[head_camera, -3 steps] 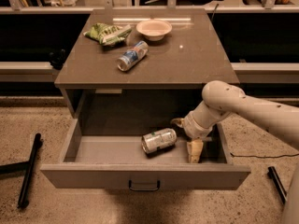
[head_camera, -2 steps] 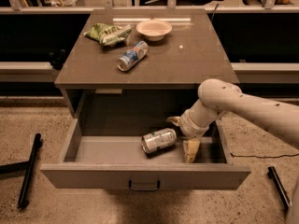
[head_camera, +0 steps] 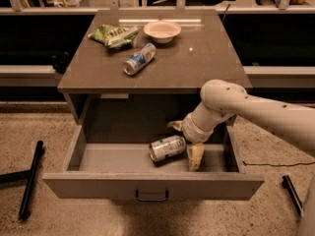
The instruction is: Pick 7up can from top drawer and place on counter
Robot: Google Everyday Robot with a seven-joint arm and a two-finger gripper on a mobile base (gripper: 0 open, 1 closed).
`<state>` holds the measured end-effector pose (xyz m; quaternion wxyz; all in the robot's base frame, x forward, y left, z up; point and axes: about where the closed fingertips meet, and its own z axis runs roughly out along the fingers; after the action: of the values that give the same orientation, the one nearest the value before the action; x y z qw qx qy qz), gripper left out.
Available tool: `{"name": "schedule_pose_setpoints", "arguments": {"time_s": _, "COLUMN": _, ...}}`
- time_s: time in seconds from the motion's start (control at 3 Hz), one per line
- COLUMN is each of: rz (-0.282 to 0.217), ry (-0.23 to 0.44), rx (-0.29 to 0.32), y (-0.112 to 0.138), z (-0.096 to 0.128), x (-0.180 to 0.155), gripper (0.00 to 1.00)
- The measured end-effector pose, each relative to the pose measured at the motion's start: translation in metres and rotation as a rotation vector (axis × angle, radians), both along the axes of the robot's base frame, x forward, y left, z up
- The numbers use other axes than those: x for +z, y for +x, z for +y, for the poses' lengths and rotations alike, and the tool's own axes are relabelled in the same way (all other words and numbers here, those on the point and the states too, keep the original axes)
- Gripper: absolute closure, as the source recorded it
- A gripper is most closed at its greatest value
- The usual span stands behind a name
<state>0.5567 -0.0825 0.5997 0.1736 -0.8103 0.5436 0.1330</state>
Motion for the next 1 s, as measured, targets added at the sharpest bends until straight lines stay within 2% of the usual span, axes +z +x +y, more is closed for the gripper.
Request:
{"name": "schedule_pose_setpoints", "arguments": {"time_s": 0.33, "rz": 0.010, "ry": 0.001, "rx": 0.015, "y": -0.0011, "z": 0.0076, "x": -0.0010, "gripper": 0.18}}
{"name": "schedule_pose_setpoints", "arguments": {"time_s": 0.67, "rz": 0.021, "ry": 0.001, "rx": 0.023, "y": -0.0027, "z": 0.0139, "x": -0.0001, "gripper": 0.49}}
{"name": "schedule_pose_setpoints", "arguments": {"time_s": 1.0, "rz": 0.027, "ry": 0.000, "rx": 0.021, "y": -0.0035, "z": 0.0158, "x": 0.0010, "gripper": 0.72}}
